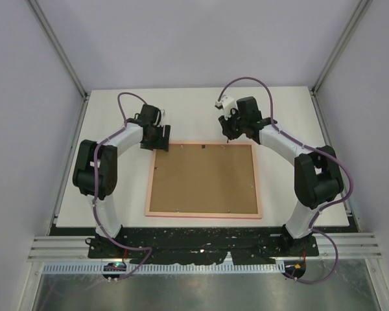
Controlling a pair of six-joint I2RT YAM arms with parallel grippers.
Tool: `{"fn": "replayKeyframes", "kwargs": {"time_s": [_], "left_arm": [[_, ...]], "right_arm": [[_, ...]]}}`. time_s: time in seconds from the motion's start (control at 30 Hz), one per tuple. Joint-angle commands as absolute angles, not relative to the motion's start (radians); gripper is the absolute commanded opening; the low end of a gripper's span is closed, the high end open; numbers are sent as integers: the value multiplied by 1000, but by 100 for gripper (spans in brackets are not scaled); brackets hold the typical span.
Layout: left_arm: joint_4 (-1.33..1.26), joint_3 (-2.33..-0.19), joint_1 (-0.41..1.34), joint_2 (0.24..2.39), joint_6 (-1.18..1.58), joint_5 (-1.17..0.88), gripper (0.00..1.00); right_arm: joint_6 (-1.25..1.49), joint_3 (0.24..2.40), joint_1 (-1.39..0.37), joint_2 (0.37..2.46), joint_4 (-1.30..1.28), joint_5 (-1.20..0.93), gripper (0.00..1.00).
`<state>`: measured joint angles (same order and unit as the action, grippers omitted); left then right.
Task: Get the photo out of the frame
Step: Release the photo frame item from the photo frame.
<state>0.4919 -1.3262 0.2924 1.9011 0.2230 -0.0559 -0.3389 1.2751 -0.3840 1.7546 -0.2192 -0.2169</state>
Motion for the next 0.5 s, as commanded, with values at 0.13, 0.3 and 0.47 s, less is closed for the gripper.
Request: {"fn": "replayKeyframes", "kwargs": {"time_s": [0.13, 0.3, 0.47], "left_arm": [[492, -1370, 291, 1908, 210, -87, 70], [492, -1371, 290, 1907, 210, -89, 71], [494, -1371, 291, 1908, 210, -90, 71]], "right_arm": [[-344, 1313, -383, 1747, -230, -206, 8], [-334, 1319, -383, 1761, -238, -215, 8], [-334, 1321, -383, 1775, -239, -221, 8]]}}
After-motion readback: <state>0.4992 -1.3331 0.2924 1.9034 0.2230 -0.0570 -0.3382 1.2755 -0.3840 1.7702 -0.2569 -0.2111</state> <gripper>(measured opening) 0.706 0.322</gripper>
